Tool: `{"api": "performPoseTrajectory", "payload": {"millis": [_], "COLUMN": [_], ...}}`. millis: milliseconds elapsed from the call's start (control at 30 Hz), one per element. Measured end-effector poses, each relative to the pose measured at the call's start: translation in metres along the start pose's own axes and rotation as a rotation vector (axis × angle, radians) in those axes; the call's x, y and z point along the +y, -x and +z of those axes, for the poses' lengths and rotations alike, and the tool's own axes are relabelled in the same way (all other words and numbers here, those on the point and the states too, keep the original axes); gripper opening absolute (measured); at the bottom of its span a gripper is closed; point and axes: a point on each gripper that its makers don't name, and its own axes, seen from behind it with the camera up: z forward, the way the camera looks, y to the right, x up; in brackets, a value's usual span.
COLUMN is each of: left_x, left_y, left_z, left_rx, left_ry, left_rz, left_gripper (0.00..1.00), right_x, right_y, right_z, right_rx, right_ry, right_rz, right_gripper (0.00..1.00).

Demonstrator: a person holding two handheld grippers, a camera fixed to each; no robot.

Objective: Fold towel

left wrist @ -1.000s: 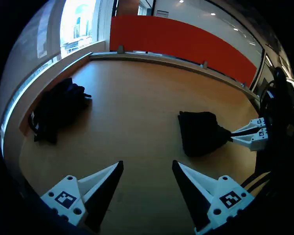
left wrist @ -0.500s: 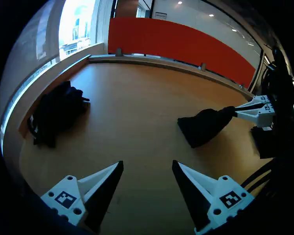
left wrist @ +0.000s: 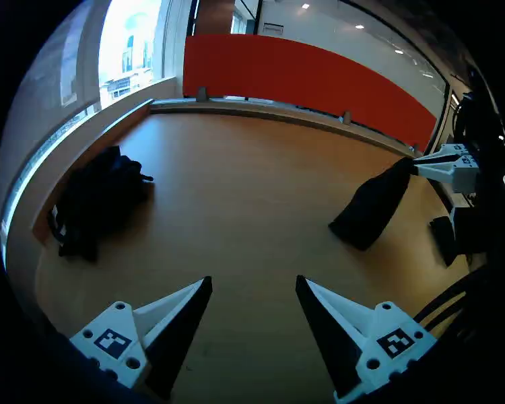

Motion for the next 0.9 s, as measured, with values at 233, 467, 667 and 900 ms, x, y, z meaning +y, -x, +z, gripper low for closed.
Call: {"api": "performPoseTrajectory", "payload": {"millis": [233, 467, 667, 900], "left_x": [0.004, 0.007, 0.009, 0.011], "left_y": [-0.003, -0.007, -0.009, -0.011], "left_z": [0.000, 0.002, 0.005, 0.008], "left_rx": [0.001, 0.003, 0.001, -0.002], "left_ry": [0.010, 0.019, 0.024, 0.027], "left_rz": [0.009, 0.017, 0.024, 0.035], "left_gripper": [0.92, 0.92, 0.92, 0.92], "right_x": [0.011, 0.023, 0.040, 0.066], "right_y": [-0.007, -0.008, -0.006, 0.002], "right_z": [-0.011, -0.023, -0.035, -0.054], "right_rx": [0.016, 0.023, 0.027, 0.026], "right_ry": [0.021, 0.042, 0.064, 0.096], "right_rz": [0.008, 0.023, 0.040, 0.055], "right_gripper": [0.04, 0.04, 0.04, 0.04]}}
